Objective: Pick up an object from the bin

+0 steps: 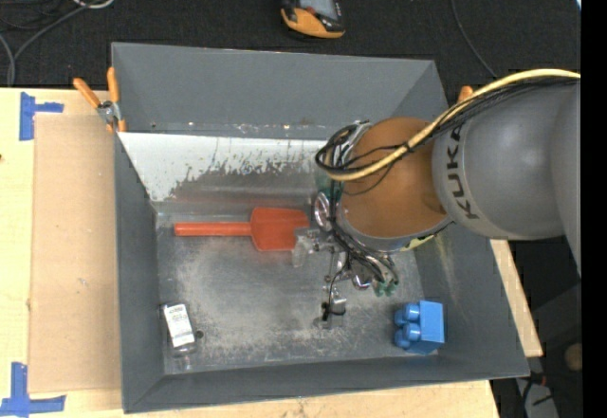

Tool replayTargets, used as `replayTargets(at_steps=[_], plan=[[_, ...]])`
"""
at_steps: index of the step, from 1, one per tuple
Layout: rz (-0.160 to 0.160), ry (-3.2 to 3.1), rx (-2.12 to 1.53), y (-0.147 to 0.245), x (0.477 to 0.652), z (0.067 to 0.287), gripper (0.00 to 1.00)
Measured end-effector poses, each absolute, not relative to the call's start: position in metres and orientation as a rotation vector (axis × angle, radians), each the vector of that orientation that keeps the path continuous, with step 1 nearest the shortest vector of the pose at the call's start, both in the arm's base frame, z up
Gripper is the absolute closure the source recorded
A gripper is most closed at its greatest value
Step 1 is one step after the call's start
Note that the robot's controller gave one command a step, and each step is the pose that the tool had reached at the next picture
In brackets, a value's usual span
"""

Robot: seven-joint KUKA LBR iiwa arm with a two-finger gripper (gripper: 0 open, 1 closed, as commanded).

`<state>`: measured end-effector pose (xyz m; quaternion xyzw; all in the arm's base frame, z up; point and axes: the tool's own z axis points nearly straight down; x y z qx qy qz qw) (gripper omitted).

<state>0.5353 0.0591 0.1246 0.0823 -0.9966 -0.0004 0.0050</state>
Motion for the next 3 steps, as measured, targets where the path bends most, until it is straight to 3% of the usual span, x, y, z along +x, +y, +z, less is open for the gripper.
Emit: replayTargets(at_steps=[1, 2, 3], plan=[[-0.006, -3.152, -0.103, 0.099, 0.576, 0.148, 0.0], [-0.003, -3.097, 0.487, 0.064, 0.553, 0.089, 0.0], [-0.008, -3.15, -0.063, 0.09, 0.567, 0.126, 0.0]])
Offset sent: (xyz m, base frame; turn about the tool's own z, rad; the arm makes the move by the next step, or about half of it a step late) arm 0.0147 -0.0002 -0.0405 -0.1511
